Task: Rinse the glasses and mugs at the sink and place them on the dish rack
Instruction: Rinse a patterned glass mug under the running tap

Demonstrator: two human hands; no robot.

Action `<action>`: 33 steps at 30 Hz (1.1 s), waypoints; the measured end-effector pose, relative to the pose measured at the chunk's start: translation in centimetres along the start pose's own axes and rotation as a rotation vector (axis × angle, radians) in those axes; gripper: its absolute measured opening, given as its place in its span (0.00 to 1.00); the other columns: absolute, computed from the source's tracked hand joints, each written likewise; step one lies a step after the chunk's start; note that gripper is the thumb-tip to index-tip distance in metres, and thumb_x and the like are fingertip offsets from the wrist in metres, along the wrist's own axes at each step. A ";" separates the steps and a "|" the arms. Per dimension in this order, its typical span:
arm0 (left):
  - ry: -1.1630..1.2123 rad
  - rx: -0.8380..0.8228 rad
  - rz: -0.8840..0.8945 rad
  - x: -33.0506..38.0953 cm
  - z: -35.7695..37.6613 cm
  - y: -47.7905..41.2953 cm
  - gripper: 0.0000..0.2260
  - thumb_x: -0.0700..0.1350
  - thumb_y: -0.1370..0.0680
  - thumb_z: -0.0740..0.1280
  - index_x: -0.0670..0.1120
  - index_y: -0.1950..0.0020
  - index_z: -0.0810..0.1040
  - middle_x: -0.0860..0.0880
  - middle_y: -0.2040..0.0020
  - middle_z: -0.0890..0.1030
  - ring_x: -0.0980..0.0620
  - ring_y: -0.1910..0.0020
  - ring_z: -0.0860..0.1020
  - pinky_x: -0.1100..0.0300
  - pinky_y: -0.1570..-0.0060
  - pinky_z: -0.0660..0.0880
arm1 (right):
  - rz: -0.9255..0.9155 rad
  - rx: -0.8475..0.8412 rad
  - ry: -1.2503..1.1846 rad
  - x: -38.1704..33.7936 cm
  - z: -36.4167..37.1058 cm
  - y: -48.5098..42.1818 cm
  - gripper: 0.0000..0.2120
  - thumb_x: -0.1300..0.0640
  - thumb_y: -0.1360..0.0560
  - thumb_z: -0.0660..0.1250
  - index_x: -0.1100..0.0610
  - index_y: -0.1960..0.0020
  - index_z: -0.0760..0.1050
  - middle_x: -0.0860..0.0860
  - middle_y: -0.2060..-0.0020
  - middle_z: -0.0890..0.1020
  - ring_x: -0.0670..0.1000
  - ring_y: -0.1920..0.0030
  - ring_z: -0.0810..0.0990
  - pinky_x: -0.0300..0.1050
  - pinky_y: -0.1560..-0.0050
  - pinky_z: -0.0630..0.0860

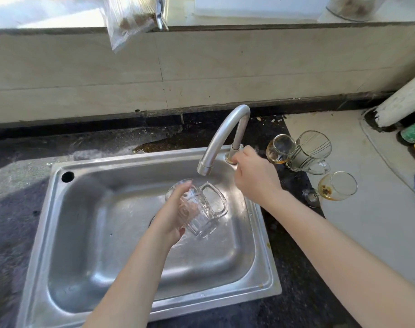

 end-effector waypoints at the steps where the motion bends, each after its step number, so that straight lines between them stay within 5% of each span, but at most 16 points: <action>1: 0.033 -0.020 -0.052 -0.2 -0.1 -0.3 0.25 0.65 0.37 0.73 0.55 0.44 0.79 0.50 0.49 0.81 0.50 0.49 0.78 0.54 0.41 0.66 | -0.067 -0.076 -0.134 -0.5 0.1 1.2 0.15 0.66 0.25 0.60 0.56 0.41 0.75 0.50 0.44 0.72 0.53 0.54 0.77 0.50 0.57 0.75; 5: 0.069 -0.038 -0.200 -0.8 0.2 -0.2 0.26 0.69 0.36 0.67 0.49 0.53 0.81 0.48 0.60 0.85 0.48 0.52 0.78 0.49 0.45 0.66 | -0.249 -0.405 -0.248 -1.5 0.6 4.5 0.20 0.64 0.27 0.63 0.48 0.39 0.75 0.44 0.38 0.66 0.43 0.57 0.72 0.38 0.59 0.69; 9: 0.118 -0.067 -0.251 -1.5 1.1 1.3 0.25 0.67 0.33 0.66 0.46 0.55 0.81 0.45 0.60 0.85 0.46 0.55 0.80 0.45 0.41 0.67 | -0.258 -0.333 -0.235 -1.9 0.0 5.0 0.07 0.53 0.23 0.63 0.52 0.47 0.76 0.48 0.43 0.71 0.50 0.53 0.75 0.45 0.54 0.72; 16: 0.125 -0.109 -0.228 -2.6 0.7 3.0 0.28 0.66 0.29 0.64 0.44 0.45 0.79 0.40 0.54 0.85 0.42 0.52 0.82 0.34 0.43 0.71 | -0.438 -0.278 -0.167 -2.7 -0.6 6.5 0.07 0.57 0.24 0.62 0.58 0.60 0.70 0.50 0.54 0.73 0.49 0.62 0.70 0.45 0.60 0.67; 20: -0.036 -0.058 -0.162 -2.8 -0.2 4.2 0.26 0.64 0.27 0.63 0.44 0.41 0.75 0.40 0.41 0.77 0.42 0.41 0.75 0.31 0.40 0.67 | -0.245 -0.421 -0.385 -3.0 -1.0 7.4 0.14 0.57 0.25 0.63 0.62 0.66 0.67 0.55 0.70 0.70 0.48 0.70 0.64 0.45 0.65 0.62; 24: -0.088 -0.068 -0.058 -2.7 -0.5 5.5 0.21 0.59 0.23 0.59 0.45 0.43 0.78 0.47 0.42 0.78 0.49 0.44 0.74 0.28 0.35 0.58 | -0.038 -0.582 -0.769 -2.6 -2.1 8.0 0.17 0.50 0.22 0.61 0.58 0.66 0.67 0.50 0.73 0.67 0.46 0.73 0.64 0.41 0.69 0.64; 29: -0.272 -0.010 0.026 -2.5 -0.8 6.9 0.21 0.60 0.23 0.58 0.45 0.44 0.77 0.45 0.41 0.78 0.45 0.38 0.71 0.34 0.37 0.59 | -0.052 -0.595 -0.834 -2.9 -3.5 9.5 0.21 0.44 0.19 0.57 0.58 0.64 0.67 0.50 0.71 0.69 0.45 0.75 0.65 0.36 0.70 0.64; 33: -0.191 -0.086 0.149 -2.0 -1.6 8.3 0.13 0.56 0.23 0.59 0.49 0.51 0.76 0.47 0.51 0.80 0.46 0.49 0.74 0.44 0.46 0.68 | -0.103 -0.551 -0.926 -3.5 -4.7 12.0 0.21 0.45 0.19 0.56 0.59 0.64 0.67 0.52 0.72 0.68 0.47 0.72 0.65 0.36 0.69 0.64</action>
Point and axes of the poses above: each hand's wrist, its own y-axis away from the middle knuckle, its own z-axis out of the palm, x = y × z, the point moved 2 cm from there along -y, towards the middle knuckle
